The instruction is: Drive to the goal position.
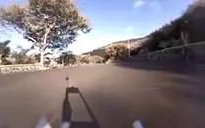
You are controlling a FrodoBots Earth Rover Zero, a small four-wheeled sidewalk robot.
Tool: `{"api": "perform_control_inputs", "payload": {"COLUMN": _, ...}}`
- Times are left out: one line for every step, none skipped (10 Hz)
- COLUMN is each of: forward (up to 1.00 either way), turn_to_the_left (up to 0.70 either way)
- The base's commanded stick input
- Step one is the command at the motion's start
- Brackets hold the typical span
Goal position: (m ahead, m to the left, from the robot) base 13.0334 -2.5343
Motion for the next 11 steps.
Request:
{"api": "perform_control_inputs", "payload": {"forward": 0.69, "turn_to_the_left": 0.02}}
{"api": "perform_control_inputs", "payload": {"forward": 0.69, "turn_to_the_left": 0.02}}
{"api": "perform_control_inputs", "payload": {"forward": 0.69, "turn_to_the_left": 0.02}}
{"api": "perform_control_inputs", "payload": {"forward": 0.69, "turn_to_the_left": -0.05}}
{"api": "perform_control_inputs", "payload": {"forward": 0.69, "turn_to_the_left": -0.16}}
{"api": "perform_control_inputs", "payload": {"forward": 0.69, "turn_to_the_left": -0.26}}
{"api": "perform_control_inputs", "payload": {"forward": 0.69, "turn_to_the_left": -0.19}}
{"api": "perform_control_inputs", "payload": {"forward": 0.69, "turn_to_the_left": -0.07}}
{"api": "perform_control_inputs", "payload": {"forward": 0.69, "turn_to_the_left": 0.02}}
{"api": "perform_control_inputs", "payload": {"forward": 0.69, "turn_to_the_left": 0.02}}
{"api": "perform_control_inputs", "payload": {"forward": 0.69, "turn_to_the_left": 0.02}}
